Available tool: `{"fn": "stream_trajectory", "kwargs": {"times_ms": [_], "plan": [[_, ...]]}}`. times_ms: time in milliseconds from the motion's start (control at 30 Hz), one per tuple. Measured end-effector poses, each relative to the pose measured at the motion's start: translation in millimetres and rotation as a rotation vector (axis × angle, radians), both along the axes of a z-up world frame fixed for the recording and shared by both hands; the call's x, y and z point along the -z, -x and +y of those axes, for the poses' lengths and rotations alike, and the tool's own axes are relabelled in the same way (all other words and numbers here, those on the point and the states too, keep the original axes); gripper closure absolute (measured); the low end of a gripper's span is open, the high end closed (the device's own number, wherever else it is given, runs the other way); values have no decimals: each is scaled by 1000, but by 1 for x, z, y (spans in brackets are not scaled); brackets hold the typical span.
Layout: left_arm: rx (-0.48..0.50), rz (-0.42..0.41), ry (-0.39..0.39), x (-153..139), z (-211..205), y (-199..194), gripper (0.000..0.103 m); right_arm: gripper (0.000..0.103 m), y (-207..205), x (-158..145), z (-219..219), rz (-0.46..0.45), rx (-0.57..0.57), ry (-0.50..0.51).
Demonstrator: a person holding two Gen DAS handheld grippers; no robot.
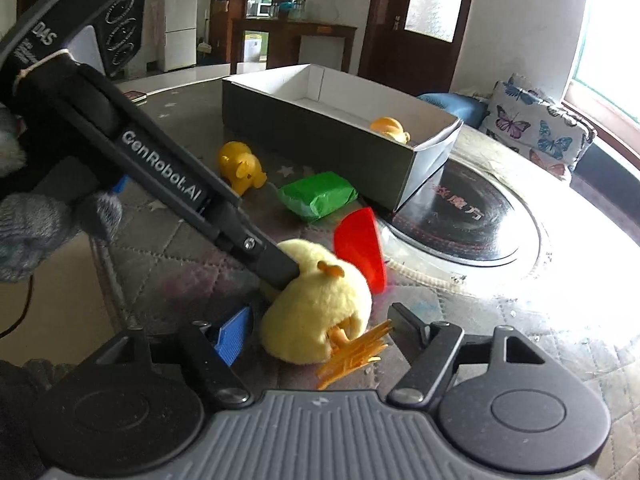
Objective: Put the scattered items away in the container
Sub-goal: 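Close the right gripper on the yellow plush chick and lift it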
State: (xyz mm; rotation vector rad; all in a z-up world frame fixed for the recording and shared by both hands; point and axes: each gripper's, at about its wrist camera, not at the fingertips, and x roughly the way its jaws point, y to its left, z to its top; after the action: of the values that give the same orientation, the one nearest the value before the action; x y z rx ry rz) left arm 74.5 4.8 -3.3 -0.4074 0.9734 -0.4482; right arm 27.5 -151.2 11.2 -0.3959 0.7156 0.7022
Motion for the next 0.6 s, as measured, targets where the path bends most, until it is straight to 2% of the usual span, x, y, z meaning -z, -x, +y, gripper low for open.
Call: {"fn": "stream_trajectory", "kwargs": {"times_ms": [200, 500, 600], "plan": [[-15, -7, -20, -3, 3, -4, 67, 26, 10, -2, -5, 61, -35, -48], [-13, -36, -38, -10, 1, -5, 66, 23, 2, 2, 1, 29, 44, -77], [-23, -25, -34, -8, 3, -9, 65, 27, 1, 5, 10, 6, 36, -49]]}}
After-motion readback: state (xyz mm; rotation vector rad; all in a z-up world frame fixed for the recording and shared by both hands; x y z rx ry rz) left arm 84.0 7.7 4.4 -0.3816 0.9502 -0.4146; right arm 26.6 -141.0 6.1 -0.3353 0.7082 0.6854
